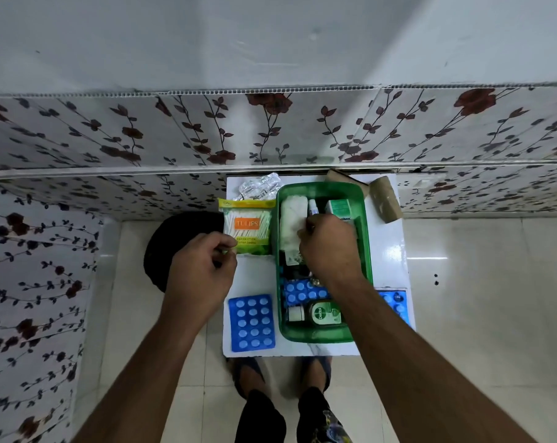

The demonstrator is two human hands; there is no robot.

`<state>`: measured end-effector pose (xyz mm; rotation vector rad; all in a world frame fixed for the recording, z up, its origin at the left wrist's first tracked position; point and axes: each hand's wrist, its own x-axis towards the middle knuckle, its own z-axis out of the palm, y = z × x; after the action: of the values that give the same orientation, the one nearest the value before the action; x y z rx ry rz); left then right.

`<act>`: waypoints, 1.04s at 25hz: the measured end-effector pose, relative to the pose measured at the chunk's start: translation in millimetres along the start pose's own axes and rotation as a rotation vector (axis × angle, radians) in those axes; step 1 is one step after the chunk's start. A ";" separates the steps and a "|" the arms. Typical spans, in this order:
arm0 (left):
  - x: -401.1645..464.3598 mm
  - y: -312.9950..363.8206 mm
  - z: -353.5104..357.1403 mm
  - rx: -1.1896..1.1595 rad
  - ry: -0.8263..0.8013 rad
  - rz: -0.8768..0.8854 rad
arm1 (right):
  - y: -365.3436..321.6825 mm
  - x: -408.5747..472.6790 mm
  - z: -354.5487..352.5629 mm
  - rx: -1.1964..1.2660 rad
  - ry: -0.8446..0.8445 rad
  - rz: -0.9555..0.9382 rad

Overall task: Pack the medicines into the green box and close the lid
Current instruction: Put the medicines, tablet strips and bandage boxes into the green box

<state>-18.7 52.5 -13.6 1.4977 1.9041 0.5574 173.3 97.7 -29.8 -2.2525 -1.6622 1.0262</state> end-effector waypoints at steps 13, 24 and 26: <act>47.3 -18.5 17.8 -0.001 -0.099 -0.434 | 63.5 23.7 -82.8 0.125 0.454 0.151; 52.5 2.7 37.8 -0.060 -0.022 -0.437 | 93.8 68.1 -61.3 -0.113 0.204 0.225; 43.3 5.2 29.8 -0.068 0.015 -0.456 | 93.7 61.7 -66.8 -0.067 0.235 0.245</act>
<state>-0.1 93.8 -40.7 0.9695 2.1245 0.4161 296.0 135.5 -53.0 -2.5538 -1.3720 0.7229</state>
